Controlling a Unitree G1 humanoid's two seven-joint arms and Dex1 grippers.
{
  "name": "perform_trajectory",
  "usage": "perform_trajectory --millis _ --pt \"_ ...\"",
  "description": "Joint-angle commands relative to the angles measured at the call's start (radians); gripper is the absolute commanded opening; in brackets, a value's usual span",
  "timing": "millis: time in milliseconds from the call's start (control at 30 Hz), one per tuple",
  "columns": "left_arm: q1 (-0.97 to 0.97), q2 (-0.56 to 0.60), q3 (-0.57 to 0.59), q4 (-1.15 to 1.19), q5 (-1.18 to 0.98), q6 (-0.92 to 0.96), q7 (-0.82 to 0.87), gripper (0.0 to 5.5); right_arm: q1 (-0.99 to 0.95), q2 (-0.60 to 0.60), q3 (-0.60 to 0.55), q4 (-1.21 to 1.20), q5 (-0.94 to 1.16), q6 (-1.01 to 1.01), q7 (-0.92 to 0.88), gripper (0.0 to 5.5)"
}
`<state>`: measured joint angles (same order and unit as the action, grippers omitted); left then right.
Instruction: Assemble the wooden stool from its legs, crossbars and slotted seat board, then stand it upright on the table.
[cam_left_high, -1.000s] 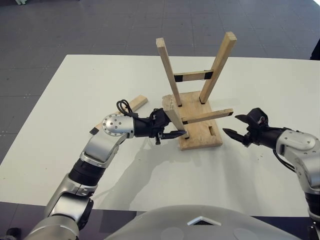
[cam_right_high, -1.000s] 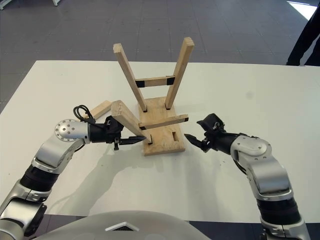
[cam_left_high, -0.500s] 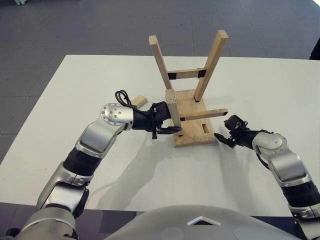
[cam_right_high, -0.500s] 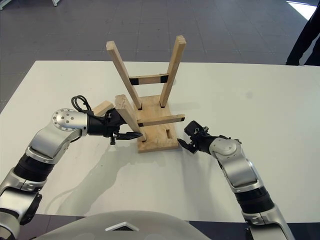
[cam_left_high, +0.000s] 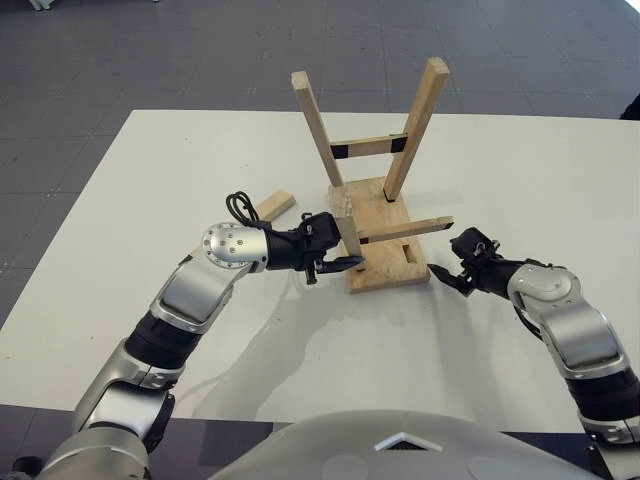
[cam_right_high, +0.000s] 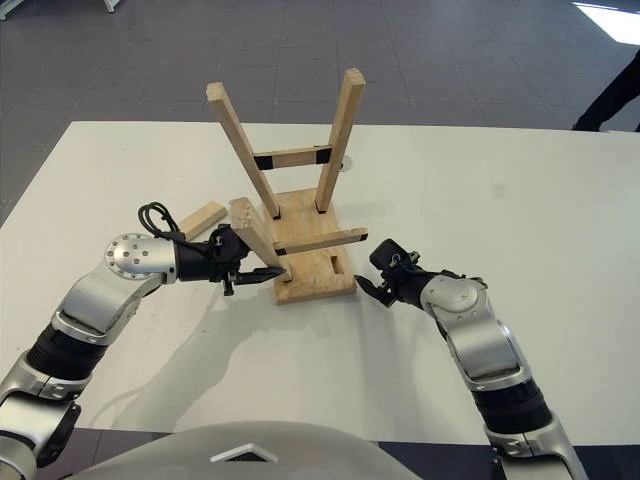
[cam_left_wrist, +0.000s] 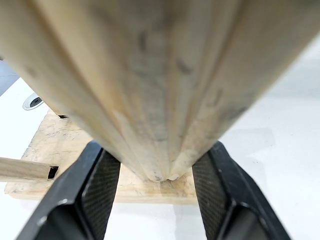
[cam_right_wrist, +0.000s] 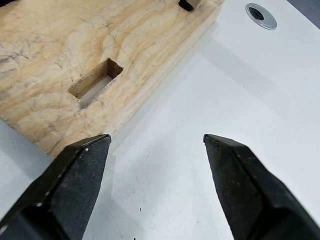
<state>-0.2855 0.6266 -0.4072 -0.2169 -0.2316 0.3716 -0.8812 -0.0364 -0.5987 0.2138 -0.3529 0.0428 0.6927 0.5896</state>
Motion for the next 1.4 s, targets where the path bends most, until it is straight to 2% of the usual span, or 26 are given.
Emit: perform_trajectory --millis 33,200,333,767,800,1067,1400 --pt "0.124 0.042 -0.135 0.109 0.163 0.093 0.042 2.05 -0.013 0.047 0.048 -0.024 0.052 -0.013 0.049 3.45" --pt "0.134 0.046 -0.151 0.117 0.177 0.068 0.038 2.05 -0.009 0.045 0.045 -0.019 0.048 -0.018 0.046 3.45" --pt "0.111 0.03 -0.094 0.092 0.108 0.091 0.033 2.05 -0.015 0.04 0.039 -0.013 0.047 -0.022 0.049 3.45" --pt "0.059 -0.013 -0.042 0.037 0.062 0.052 0.037 2.05 -0.006 0.036 0.042 -0.018 0.044 -0.016 0.048 3.45" --pt "0.056 -0.018 -0.035 0.029 0.065 0.043 0.045 2.41 -0.005 0.035 0.043 -0.019 0.044 -0.015 0.049 3.45" --pt "0.054 -0.019 0.047 -0.028 0.051 0.021 0.03 3.59 0.022 0.035 0.028 -0.032 0.047 -0.008 0.045 3.45" --pt "0.118 0.062 0.115 -0.03 0.049 0.033 -0.019 3.64 0.017 0.03 0.024 -0.034 0.051 -0.002 0.043 3.45"
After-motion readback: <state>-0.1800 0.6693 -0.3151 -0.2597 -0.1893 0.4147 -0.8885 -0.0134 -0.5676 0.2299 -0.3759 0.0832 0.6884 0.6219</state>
